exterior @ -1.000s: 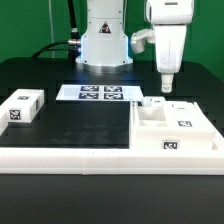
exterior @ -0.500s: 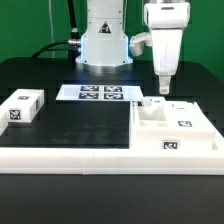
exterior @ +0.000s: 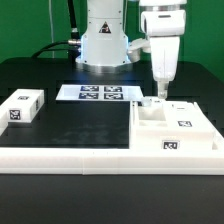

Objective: Assemble cabinet

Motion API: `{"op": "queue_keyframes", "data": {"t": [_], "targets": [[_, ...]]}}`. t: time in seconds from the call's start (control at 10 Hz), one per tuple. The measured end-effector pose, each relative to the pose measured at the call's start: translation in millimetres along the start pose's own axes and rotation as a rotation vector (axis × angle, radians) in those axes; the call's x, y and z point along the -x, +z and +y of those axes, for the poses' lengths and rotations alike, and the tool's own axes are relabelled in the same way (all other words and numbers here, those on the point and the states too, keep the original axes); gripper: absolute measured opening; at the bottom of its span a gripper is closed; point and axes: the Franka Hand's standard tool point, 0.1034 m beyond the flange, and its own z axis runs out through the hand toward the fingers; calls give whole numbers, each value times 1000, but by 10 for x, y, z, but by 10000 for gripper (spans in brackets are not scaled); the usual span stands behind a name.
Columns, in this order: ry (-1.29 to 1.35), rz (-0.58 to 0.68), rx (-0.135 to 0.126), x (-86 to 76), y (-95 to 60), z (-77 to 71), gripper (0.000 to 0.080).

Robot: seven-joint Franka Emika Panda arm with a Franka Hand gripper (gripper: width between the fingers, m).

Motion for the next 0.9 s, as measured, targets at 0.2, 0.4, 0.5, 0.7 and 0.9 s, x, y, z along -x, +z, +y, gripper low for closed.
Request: {"op": "queue_keyframes", "data": {"t": [0.2,0.4,0.5,0.7,0.9], "targets": [[11,2,-26,42,115,-49,797],[15,4,-40,41,184,-95,797],[16,4,-47,42,216,-117,797],[17,4,-53,45,239,-134,797],[19,4,-54,48,239,-135,797]]}}
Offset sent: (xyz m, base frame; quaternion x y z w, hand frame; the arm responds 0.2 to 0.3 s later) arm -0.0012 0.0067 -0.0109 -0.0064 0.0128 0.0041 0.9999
